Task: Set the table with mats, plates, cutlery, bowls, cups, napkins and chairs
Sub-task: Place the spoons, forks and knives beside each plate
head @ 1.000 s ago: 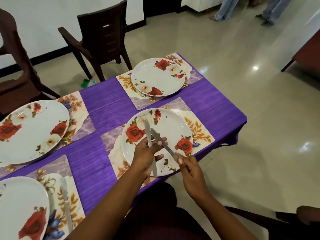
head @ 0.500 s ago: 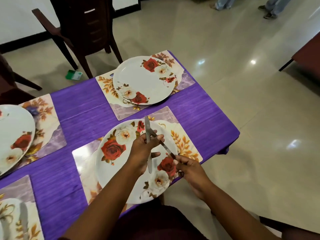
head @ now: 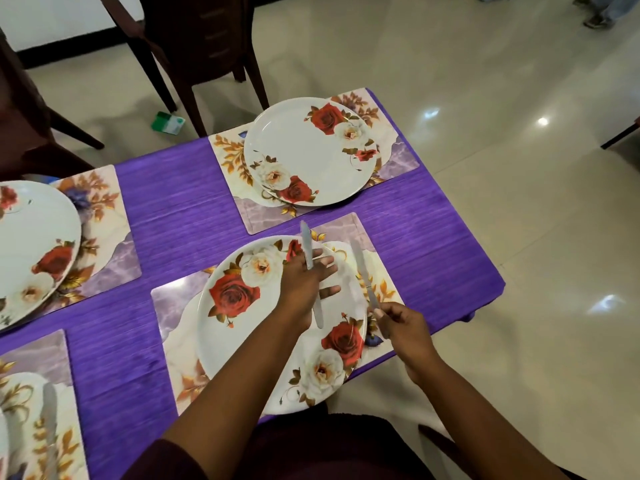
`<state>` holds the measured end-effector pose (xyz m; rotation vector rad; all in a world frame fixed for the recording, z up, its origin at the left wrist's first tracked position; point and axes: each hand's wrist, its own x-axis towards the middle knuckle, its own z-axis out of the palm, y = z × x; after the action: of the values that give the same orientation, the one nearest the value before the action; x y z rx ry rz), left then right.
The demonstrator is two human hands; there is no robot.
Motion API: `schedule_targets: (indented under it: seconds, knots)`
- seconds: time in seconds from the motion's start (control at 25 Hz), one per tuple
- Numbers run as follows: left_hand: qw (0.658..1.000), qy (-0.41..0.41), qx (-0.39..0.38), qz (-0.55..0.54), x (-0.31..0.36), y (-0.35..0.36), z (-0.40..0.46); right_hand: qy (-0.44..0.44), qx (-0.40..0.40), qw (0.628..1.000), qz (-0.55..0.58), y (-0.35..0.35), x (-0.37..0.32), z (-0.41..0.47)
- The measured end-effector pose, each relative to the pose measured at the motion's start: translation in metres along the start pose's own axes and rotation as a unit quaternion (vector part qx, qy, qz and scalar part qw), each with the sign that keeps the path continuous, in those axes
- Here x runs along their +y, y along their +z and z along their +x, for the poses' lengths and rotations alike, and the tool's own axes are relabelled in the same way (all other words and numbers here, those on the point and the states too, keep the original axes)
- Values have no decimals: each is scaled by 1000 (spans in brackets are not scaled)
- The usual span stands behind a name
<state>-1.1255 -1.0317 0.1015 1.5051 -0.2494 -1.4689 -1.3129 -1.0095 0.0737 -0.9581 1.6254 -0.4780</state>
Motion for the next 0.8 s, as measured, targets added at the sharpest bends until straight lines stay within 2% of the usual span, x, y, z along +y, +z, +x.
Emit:
schedule_targets:
  seconds: [0.24,0.36,0.56,0.8]
  knots:
    - [998,-24,27,-44,-4,-25,0,21,59,992,-107,-9,10,31]
    - [998,-9,30,-58,-5,-30,-2,-3,62,987,-149,-7,11,35]
    - [997,-6,21,-76,-7,-40,-6,-70,67,945,-312,-5,7,29]
    - [992,-16,-16,-127,-15,-45,-14,-91,64,912,-394,-9,5,35]
